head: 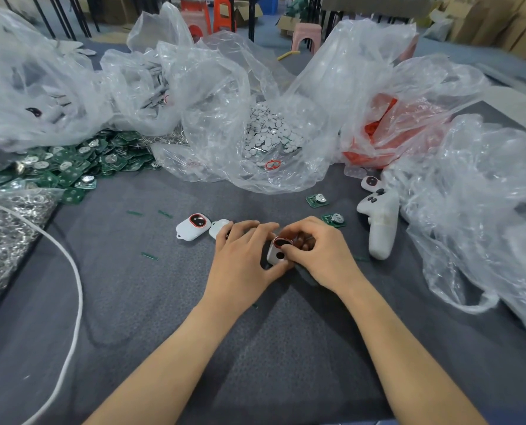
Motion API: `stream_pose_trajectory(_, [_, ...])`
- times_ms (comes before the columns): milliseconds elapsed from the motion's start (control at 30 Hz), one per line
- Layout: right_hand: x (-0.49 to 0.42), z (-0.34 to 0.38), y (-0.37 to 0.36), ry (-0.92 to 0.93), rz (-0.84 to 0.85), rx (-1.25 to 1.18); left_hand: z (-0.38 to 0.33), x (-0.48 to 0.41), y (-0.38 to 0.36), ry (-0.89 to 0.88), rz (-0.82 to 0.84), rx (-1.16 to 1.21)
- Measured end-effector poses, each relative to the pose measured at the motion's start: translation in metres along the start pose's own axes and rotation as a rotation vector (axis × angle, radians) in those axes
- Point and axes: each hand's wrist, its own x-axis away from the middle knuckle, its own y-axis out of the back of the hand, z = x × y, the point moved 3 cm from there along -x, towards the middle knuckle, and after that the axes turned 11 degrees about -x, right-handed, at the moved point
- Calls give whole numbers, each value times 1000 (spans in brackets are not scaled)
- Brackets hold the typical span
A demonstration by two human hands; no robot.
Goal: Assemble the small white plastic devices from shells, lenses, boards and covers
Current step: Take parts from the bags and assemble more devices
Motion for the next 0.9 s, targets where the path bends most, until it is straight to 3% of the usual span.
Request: stream_pose_trajectory(900, [1,1,4,-106,-3,-24,-3,-1,7,-12,30,38])
